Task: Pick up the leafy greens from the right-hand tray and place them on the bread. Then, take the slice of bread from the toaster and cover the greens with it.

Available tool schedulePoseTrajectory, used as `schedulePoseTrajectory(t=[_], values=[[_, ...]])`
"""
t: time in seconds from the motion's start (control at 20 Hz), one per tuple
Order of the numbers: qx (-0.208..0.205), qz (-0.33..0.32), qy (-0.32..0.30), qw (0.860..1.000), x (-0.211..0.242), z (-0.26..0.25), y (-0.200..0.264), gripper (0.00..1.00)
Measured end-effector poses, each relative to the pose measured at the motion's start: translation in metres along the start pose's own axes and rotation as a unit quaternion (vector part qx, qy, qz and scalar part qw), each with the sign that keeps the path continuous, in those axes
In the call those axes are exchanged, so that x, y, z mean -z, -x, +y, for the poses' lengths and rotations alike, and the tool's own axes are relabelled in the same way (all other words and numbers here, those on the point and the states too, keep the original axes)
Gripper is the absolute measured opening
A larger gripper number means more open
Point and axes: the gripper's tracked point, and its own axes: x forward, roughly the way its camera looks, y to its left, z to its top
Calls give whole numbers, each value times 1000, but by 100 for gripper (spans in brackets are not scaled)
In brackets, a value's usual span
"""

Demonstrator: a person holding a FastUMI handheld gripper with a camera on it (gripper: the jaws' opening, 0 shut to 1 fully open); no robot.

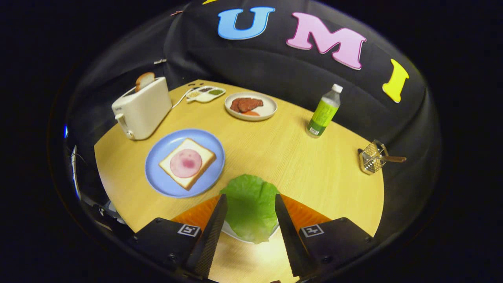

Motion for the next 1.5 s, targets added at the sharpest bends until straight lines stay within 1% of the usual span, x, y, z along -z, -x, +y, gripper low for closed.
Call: schedulePoseTrajectory(t=[0.1,0.2,0.25,0.4,0.55,0.6,0.7,0.8,0.9,0.95,1.0,1.05,1.15,1.3,1.5], values=[[-7,28,4,1000,18,-4,-19,78],[-19,43,-5,999,24,-6,-36,70],[-22,47,-9,999,26,-7,-43,68],[-32,66,-13,997,32,-6,-59,68],[-42,80,-15,996,38,-4,-66,69],[-46,87,-19,995,40,-4,-66,66],[-50,92,-31,994,40,-4,-65,66],[-52,95,-24,994,42,-6,-68,65],[-54,94,-21,994,40,-4,-69,48],[-56,93,-22,994,39,-4,-68,20],[-57,96,-23,993,39,-4,-67,14],[-59,98,-26,993,41,-3,-71,10],[-59,102,-44,992,38,-7,-67,6],[-46,77,-63,994,23,-12,-54,6],[-40,45,-66,996,-1,-12,-27,6]])
